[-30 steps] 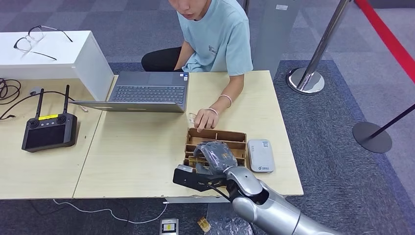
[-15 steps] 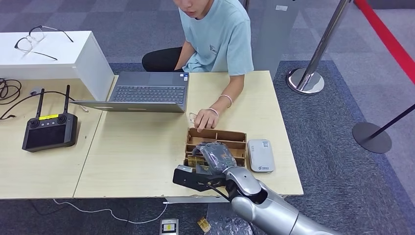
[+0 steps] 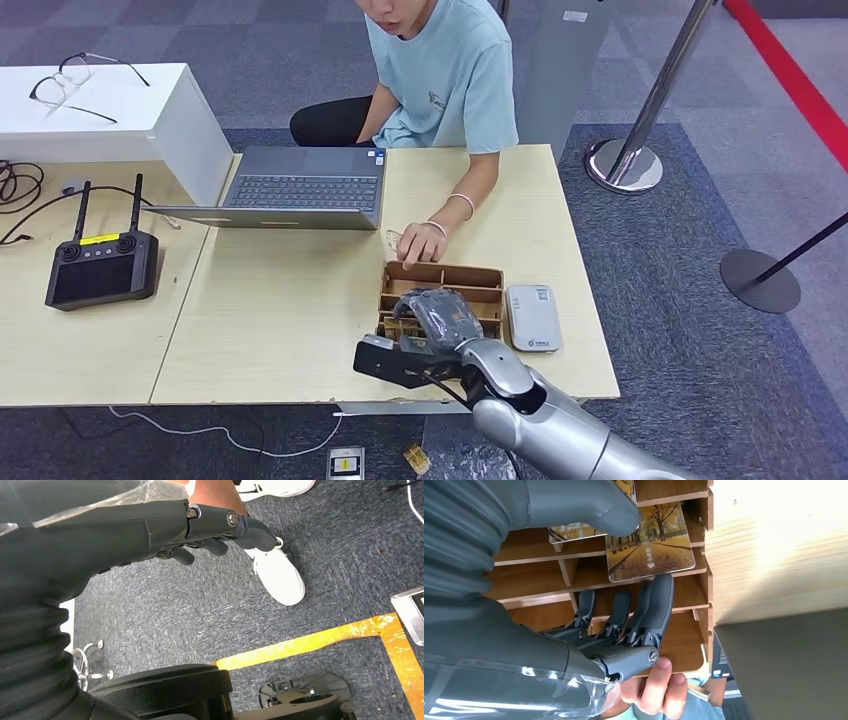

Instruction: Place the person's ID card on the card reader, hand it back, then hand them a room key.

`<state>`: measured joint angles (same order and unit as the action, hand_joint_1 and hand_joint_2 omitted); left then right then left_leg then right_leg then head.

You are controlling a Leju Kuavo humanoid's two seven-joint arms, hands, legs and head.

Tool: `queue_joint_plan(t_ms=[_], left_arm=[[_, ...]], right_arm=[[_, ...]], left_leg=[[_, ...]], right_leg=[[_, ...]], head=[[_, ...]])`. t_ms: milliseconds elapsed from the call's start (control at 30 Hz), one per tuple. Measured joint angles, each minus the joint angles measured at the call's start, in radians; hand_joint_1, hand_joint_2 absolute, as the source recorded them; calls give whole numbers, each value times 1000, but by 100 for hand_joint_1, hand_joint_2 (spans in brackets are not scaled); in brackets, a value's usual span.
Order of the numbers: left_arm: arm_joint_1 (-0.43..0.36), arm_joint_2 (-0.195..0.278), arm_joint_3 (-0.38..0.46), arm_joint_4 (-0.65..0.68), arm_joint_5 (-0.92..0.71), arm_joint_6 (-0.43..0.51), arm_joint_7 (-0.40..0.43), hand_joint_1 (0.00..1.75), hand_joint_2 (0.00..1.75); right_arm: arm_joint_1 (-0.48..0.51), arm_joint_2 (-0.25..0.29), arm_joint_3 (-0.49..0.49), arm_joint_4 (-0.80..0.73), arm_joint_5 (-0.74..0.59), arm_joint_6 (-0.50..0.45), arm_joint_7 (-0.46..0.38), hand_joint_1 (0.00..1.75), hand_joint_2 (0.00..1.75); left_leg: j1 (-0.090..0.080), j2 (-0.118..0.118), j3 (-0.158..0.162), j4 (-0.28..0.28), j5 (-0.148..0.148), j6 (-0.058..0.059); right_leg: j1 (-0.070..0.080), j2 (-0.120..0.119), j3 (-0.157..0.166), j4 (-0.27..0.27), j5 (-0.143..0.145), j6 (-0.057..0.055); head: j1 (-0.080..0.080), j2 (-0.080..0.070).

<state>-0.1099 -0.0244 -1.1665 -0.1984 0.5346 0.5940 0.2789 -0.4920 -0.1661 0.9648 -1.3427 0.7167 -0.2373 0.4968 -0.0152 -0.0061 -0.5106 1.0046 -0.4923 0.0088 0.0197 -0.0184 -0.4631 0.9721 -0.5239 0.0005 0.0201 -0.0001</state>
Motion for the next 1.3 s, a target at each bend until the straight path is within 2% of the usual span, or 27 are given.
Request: queue_joint_plan(t_ms=[700, 833, 1300], left_arm=[[0, 0, 0, 0, -1, -2, -5, 0, 175], [0, 0, 0, 0, -4, -2, -7, 0, 175], [0, 0, 0, 0, -9, -3, 2, 0, 175]], right_arm=[[-22, -1, -3, -5, 10, -8, 6, 80, 175], [-27, -3, -6, -15, 10, -8, 16, 84, 175], [-30, -6, -6, -4, -10, -8, 13, 82, 175]], left_leg=[[0, 0, 0, 0, 0, 0], [0, 0, 0, 0, 0, 0], [0, 0, 0, 0, 0, 0]], right_leg=[[0, 0, 0, 0, 0, 0], [0, 0, 0, 0, 0, 0], [0, 0, 0, 0, 0, 0]], head=[[0, 0], [0, 0], [0, 0]])
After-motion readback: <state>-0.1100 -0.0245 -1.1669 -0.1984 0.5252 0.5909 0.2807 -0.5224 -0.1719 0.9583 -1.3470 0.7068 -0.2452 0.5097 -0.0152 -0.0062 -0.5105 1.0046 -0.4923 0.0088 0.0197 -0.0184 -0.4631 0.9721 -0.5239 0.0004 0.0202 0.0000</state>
